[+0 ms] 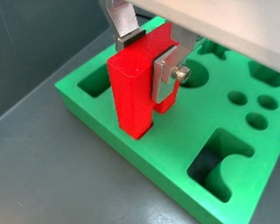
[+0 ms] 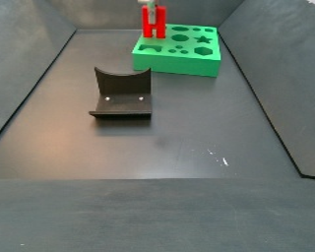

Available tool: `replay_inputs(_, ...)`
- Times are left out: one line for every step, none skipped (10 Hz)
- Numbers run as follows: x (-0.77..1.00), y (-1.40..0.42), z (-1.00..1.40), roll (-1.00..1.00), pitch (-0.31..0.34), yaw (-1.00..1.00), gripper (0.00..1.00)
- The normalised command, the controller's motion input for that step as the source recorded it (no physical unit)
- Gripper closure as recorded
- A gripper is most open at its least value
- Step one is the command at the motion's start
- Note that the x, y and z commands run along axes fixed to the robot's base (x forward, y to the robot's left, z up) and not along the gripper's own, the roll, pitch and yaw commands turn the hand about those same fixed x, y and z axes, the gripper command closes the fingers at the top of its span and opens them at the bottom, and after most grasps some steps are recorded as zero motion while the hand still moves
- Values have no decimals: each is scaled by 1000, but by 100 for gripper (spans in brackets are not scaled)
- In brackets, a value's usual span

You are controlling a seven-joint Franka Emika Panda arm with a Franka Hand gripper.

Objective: Insert the double-square object.

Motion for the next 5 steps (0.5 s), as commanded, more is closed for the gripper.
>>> replay_inputs(126, -60, -546, 0, -30, 166, 100)
replay_inputs(106, -69, -463, 0, -16, 74, 100)
replay_inputs(51, -69, -360, 0, -7, 0, 100)
replay_inputs(0, 0, -143, -21, -49, -14, 100)
replay_inputs(0, 0, 0, 0, 0, 0, 100)
